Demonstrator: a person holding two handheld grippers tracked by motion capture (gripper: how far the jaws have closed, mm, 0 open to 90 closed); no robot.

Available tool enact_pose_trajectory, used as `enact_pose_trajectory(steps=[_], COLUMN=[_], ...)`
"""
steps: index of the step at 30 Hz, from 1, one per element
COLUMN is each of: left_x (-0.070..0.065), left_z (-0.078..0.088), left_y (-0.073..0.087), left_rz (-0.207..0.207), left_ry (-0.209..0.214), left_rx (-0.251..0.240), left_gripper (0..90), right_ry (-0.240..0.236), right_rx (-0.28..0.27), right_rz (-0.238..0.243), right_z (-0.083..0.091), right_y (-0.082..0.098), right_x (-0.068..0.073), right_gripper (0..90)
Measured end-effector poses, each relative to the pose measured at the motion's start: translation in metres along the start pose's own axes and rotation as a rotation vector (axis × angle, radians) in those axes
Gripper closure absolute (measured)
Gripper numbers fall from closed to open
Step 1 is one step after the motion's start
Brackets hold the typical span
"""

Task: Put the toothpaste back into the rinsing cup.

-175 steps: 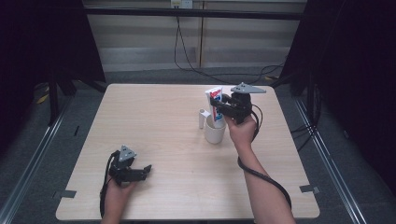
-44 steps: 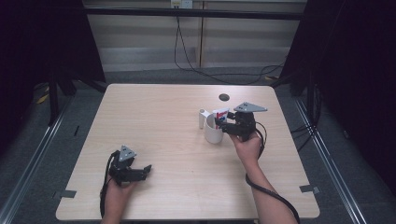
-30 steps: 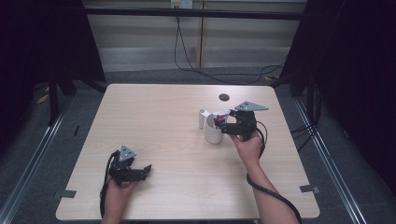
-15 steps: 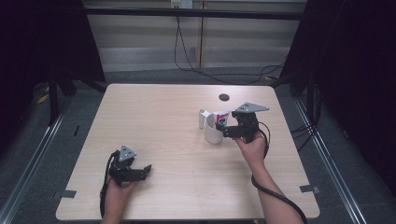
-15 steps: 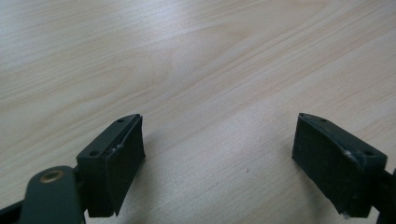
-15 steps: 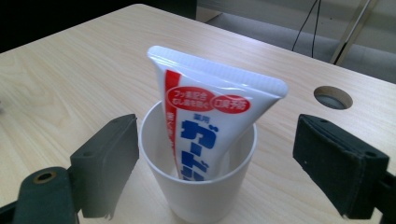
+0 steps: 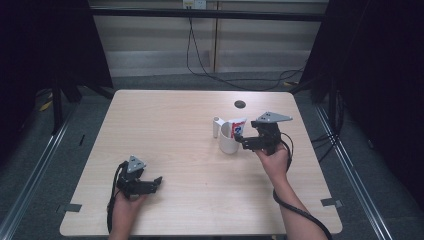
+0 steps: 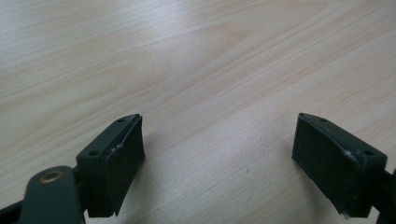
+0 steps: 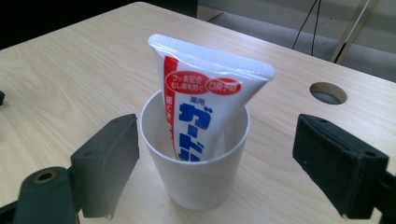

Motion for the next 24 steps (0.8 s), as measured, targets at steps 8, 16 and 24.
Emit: enact_pose_trajectory(steps=[8,16,24], left_x=[-0.001,-0.001,0.0], left_z=[0.0,0.0,0.0], left_y=[0.0,0.0,0.0], left_rz=[0.003,0.004,0.004], left_ry=[-0.003,-0.007,-0.001], left_rx=[-0.004,-0.005,-0.003], left_gripper=[16.7,16.5,16.4], right_ry=[-0.007,-0.002,0.002], right_rx=[0.001,0.0,0.001], right_rz=[0.002,0.012,-0.002], right_z=[0.01,0.024,0.038], right_y=[-0.001,0.002,0.008], right_x=[-0.002,-0.007,-0.011], right_gripper=[14.1,14.2,14.2])
Point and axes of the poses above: each handheld gripper's, and its own axes: z roughly backward along the jaws, y roughly out of its underside, x roughly to its left, the point moved 2 cm from there along -z, roughly forward along the jaws, and after that the axes turned 14 degrees about -x, right-handed, at the moved point
